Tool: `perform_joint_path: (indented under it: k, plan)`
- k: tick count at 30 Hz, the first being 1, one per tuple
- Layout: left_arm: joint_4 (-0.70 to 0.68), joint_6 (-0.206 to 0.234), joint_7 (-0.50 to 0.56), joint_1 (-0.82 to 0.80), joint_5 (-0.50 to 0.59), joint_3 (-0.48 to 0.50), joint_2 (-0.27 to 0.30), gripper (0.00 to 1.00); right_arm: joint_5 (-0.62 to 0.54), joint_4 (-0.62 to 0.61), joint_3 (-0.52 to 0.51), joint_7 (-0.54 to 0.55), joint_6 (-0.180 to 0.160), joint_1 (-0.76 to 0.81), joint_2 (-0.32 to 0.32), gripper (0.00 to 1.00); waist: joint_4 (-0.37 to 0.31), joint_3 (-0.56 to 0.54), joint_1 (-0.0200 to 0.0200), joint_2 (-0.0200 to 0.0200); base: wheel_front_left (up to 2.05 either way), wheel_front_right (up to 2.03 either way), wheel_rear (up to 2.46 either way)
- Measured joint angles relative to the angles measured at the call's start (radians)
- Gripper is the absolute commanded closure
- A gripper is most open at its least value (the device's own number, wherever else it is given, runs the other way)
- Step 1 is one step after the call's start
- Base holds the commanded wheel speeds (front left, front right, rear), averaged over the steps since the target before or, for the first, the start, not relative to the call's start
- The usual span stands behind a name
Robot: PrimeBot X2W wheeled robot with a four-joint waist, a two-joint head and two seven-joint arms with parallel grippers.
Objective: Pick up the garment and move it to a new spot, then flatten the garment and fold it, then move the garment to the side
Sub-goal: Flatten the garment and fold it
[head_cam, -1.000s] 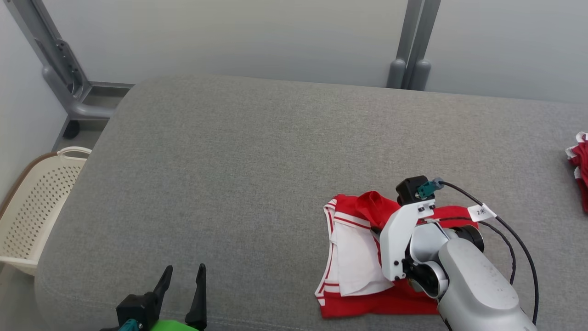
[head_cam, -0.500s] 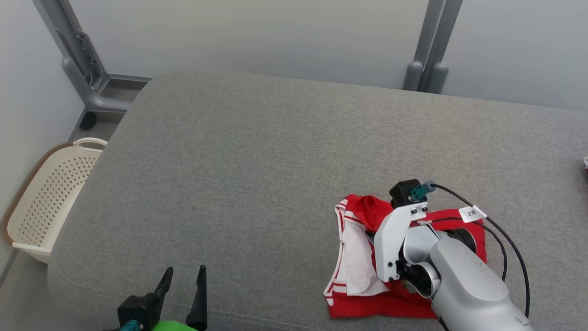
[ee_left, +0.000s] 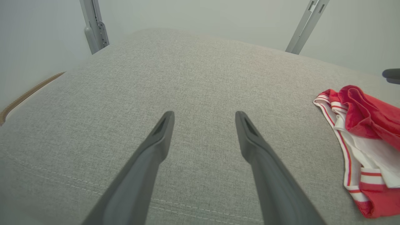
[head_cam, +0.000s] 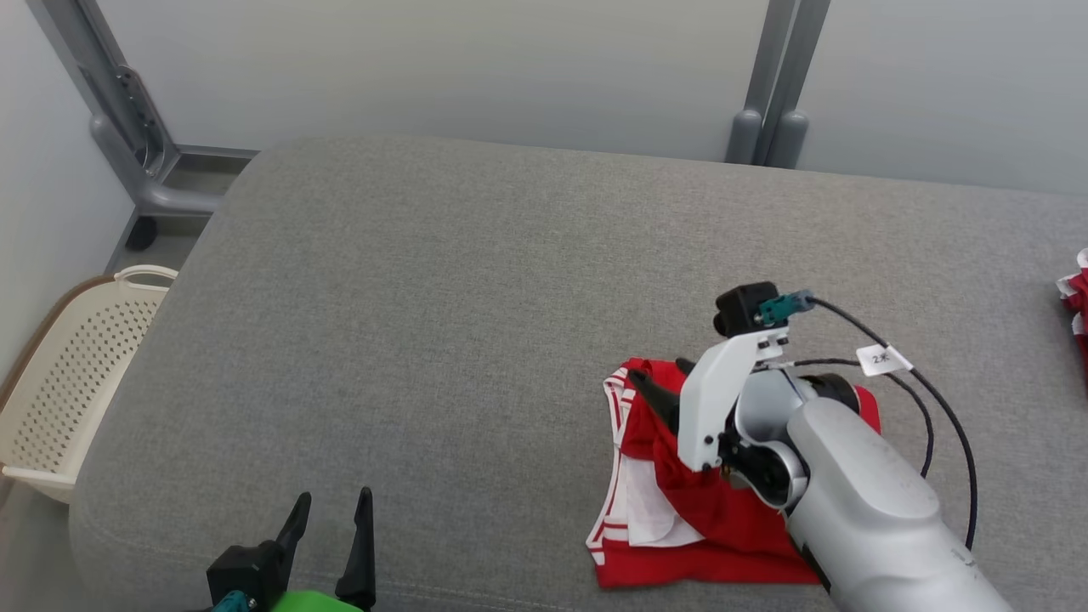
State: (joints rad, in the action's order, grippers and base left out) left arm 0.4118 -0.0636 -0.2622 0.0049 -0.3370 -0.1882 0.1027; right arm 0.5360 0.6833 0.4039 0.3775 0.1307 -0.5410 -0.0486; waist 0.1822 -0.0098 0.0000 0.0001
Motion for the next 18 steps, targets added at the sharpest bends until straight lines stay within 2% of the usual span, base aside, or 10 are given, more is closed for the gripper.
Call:
perform_joint_path:
  k: [3, 8, 11, 12, 13, 14, 15, 18]
  plan:
    - [-0.002, 0.001, 0.0, 0.0, 0.0, 0.004, 0.0, 0.0, -0.031, -0.012, -0.049, -0.031, 0.0, -0.022, 0.0, 0.0, -0.013, -0.003, 0.0, 0.0, 0.0, 0.0, 0.0]
    - [-0.005, 0.002, 0.0, 0.002, -0.001, 0.009, 0.0, 0.0, -0.189, -0.01, -0.167, -0.049, 0.0, -0.013, -0.001, 0.0, -0.03, -0.017, 0.0, 0.0, 0.0, 0.0, 0.0]
    - [-0.009, 0.002, 0.0, 0.005, -0.001, 0.007, 0.0, 0.0, -0.291, -0.028, -0.235, -0.062, 0.0, 0.055, -0.001, 0.0, -0.035, -0.026, 0.0, 0.0, 0.0, 0.0, 0.0]
    - [-0.011, 0.002, 0.0, 0.005, -0.001, 0.007, 0.0, 0.0, -0.32, -0.035, -0.244, -0.071, 0.0, 0.07, -0.002, 0.4, -0.035, -0.025, 0.0, 0.0, 0.0, 0.0, 0.0]
    - [-0.011, 0.002, 0.0, 0.005, -0.001, 0.006, 0.0, 0.0, -0.345, -0.04, -0.249, -0.073, 0.0, 0.085, -0.002, 0.69, -0.034, -0.024, 0.0, 0.0, 0.0, 0.0, 0.0]
    - [-0.011, 0.002, 0.0, 0.005, -0.001, 0.005, 0.0, 0.0, -0.362, -0.043, -0.252, -0.075, 0.0, 0.101, -0.002, 0.91, -0.032, -0.024, 0.0, 0.0, 0.0, 0.0, 0.0]
    - [-0.012, 0.002, 0.0, 0.005, -0.001, 0.005, 0.0, 0.0, -0.375, -0.047, -0.25, -0.078, 0.0, 0.12, -0.002, 1.0, -0.03, -0.023, 0.0, 0.0, 0.0, 0.0, 0.0]
    - [-0.015, 0.002, 0.0, 0.005, -0.001, 0.007, 0.0, 0.0, -0.405, -0.053, -0.234, -0.08, 0.0, 0.163, -0.002, 1.0, -0.024, -0.019, 0.0, 0.0, 0.0, 0.0, 0.0]
